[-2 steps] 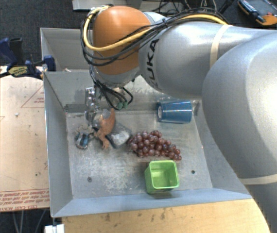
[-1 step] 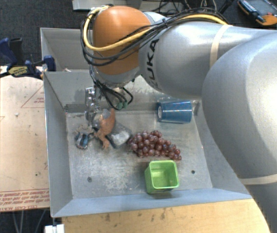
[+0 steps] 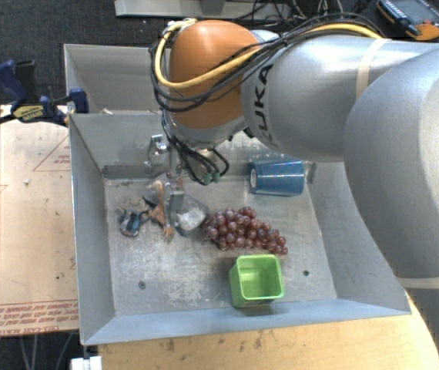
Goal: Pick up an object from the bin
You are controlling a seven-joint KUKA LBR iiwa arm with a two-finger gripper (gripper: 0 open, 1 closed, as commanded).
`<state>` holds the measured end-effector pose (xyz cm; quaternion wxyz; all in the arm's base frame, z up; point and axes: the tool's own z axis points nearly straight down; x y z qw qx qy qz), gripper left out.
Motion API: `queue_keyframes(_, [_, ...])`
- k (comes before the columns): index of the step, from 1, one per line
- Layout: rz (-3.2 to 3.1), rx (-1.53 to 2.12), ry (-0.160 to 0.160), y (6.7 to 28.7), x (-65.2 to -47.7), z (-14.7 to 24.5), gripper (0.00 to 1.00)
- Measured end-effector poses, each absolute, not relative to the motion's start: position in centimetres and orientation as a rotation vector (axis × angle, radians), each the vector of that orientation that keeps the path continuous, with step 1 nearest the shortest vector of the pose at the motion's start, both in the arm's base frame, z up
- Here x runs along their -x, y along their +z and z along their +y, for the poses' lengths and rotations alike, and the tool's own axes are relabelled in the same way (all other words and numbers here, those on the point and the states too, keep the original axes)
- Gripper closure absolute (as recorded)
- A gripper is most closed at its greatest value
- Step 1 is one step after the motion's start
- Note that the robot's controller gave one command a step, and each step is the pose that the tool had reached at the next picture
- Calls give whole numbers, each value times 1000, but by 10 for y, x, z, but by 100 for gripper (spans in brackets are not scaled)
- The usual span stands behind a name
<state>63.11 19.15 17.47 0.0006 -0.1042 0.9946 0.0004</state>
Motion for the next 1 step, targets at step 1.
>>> queue_keyframes(1, [3123, 328, 2, 175, -631, 192, 0])
